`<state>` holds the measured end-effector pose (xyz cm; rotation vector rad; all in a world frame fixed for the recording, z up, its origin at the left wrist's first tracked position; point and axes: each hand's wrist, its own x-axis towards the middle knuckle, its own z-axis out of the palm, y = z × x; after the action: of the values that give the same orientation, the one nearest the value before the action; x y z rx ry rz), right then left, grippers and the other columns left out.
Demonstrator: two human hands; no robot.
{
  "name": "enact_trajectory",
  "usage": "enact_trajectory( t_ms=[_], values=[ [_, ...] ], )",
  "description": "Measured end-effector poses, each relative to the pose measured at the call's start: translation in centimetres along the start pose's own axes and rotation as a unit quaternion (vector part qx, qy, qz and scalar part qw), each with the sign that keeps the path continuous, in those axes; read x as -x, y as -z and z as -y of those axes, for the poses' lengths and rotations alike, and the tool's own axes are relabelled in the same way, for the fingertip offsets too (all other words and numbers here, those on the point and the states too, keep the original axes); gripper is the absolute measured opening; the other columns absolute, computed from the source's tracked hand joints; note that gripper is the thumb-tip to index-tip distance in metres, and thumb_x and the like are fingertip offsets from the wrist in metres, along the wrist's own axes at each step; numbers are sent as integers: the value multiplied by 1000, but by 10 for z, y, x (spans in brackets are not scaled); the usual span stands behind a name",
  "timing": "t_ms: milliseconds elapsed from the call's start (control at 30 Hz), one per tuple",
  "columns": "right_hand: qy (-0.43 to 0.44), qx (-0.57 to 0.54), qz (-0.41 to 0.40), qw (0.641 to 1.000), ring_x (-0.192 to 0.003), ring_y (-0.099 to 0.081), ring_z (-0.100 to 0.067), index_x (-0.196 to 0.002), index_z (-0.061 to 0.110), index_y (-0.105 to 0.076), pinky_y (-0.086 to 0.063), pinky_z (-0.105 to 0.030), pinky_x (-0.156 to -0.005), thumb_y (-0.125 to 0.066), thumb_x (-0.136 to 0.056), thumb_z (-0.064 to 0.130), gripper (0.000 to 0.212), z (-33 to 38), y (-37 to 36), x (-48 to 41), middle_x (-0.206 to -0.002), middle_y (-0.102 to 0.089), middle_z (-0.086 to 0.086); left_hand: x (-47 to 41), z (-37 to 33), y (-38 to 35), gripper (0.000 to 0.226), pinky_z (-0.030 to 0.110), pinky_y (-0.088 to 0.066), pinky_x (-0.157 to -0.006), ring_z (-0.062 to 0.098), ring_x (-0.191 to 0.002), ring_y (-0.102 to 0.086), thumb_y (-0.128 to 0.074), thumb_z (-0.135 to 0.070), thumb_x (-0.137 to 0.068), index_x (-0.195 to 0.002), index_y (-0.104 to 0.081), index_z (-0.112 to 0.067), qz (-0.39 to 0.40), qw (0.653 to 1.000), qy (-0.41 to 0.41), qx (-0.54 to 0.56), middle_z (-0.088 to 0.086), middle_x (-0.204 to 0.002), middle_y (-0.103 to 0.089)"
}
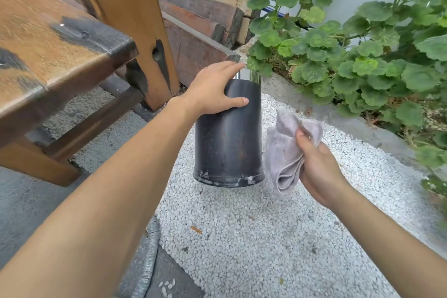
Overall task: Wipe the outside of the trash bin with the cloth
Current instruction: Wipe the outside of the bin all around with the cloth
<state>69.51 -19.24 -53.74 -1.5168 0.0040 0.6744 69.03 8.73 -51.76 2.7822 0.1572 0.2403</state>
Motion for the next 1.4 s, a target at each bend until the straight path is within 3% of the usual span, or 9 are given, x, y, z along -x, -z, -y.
enact_trajectory(
  t_ms=[133,267,367,500,767,967,1100,1233,1400],
  values=[
    [81,192,-17,978,-79,-67,-17,-130,25,-60,-53,-16,-62,-42,-106,34,31,-46,-19,17,-85,-71,7,-1,2,-3,101,45,-27,-118,27,-144,-32,-71,-66,-75,-157,-27,-27,5,1000,8,-22,1,-159,-35],
    [92,256,-25,962,-61,-69,-19,-136,15,-53,-61,-43,-61,-47,-104,19,32,-108,-37,32,-85,-69,-10,-5,-2,1,102,48,-32,-114,32,-140,-35,-72,-66,-74,-157,-27,-27,16,999,15,-46,0,-158,-36],
    [211,322,-1,923,-122,-61,-34,-157,36,-24,-57,-48,-91,-49,-95,-5,79,-139,-50,39,-154,-46,-2,-4,-2,0,104,49,-33,-113,33,-138,-36,-71,-68,-73,-157,-26,-26,19,998,15,-53,0,-158,-36],
    [338,424,29,839,-156,-7,-23,-158,11,-21,-29,-60,-117,-50,-71,-20,97,-154,-56,38,-167,-13,-5,1,0,1,103,47,-34,-112,31,-138,-37,-70,-67,-75,-157,-25,-26,15,998,6,-54,-1,-158,-36],
    [461,675,110,566,-146,-35,-35,-143,-5,-47,-9,-46,-122,-39,-80,4,64,-152,-92,26,-151,-45,-23,6,-2,0,103,46,-33,-111,31,-136,-39,-69,-69,-75,-157,-25,-27,12,998,-5,-62,-1,-158,-36],
    [296,865,203,351,-151,-20,-41,-149,-6,-34,-4,-53,-124,-44,-101,30,62,-131,-168,13,-158,-31,-28,6,-5,-3,101,43,-30,-112,31,-138,-38,-71,-66,-74,-157,-27,-27,1,999,-9,-48,-1,-159,-35],
    [208,888,227,342,-148,-23,-46,-136,4,-56,-3,-59,-122,-52,-98,27,45,-142,-193,5,-149,-49,-22,6,0,-5,100,42,-27,-115,29,-142,-35,-71,-66,-75,-156,-28,-26,-7,999,-19,-37,-2,-159,-34],
    [324,874,177,316,-152,-12,-43,-151,-4,-33,1,-52,-123,-44,-102,32,62,-144,-164,11,-160,-27,-26,4,2,-8,99,45,-27,-117,28,-143,-34,-70,-66,-74,-155,-29,-25,-9,999,-10,-29,-1,-159,-35],
    [453,752,104,467,-153,-15,-32,-151,-5,-32,10,-44,-124,-25,-90,12,63,-144,-98,17,-159,-32,-22,-3,-7,-13,101,55,-27,-115,30,-141,-37,-71,-66,-72,-154,-31,-22,4,999,16,-40,1,-154,-40]
  ],
)
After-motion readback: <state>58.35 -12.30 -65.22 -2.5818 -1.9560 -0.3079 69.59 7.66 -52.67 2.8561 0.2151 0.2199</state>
